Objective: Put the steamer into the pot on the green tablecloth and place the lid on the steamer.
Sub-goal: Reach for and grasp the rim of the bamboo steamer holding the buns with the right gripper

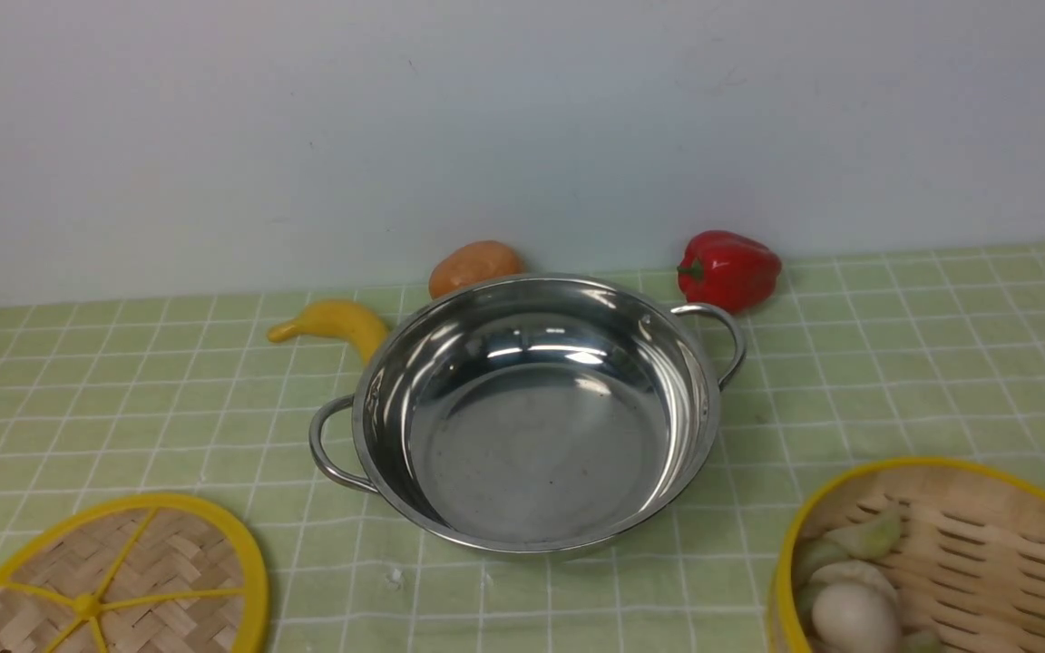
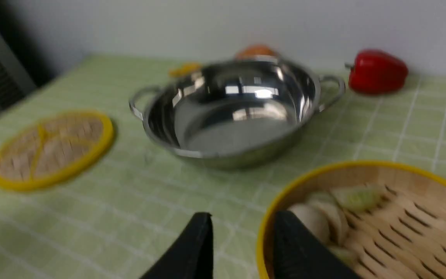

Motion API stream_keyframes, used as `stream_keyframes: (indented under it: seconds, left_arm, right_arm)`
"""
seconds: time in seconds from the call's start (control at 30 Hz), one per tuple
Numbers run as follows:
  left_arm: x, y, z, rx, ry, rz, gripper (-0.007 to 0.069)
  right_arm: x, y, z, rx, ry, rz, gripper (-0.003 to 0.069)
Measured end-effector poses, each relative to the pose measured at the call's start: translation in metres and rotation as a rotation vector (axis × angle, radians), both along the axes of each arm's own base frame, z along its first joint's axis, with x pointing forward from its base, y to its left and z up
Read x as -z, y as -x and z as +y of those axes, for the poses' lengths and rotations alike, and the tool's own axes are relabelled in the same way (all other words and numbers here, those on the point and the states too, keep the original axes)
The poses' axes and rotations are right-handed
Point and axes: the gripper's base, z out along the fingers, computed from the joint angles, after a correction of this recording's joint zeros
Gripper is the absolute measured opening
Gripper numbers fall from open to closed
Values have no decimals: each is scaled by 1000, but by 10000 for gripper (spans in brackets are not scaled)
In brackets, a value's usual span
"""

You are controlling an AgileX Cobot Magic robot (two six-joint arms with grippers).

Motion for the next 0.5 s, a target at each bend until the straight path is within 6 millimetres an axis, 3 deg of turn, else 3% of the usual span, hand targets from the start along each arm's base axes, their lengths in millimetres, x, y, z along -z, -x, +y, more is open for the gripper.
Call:
stream_keyframes:
  seconds: [0.1,0.23,0.4,0.5]
  left_arm:
    - [0,0,0,0,0,0,243]
    - [0,0,0,0,0,0,243]
    - [0,0,0,0,0,0,243]
    - [0,0,0,0,0,0,243]
  right_arm:
    - [-17,-14,-2,-36,154,37,240]
    - [-24,-38,3,-119,253,75,240]
    - [-9,-88,13,-247,319,259,240]
    - [10,-116,17,-306,424,390,240]
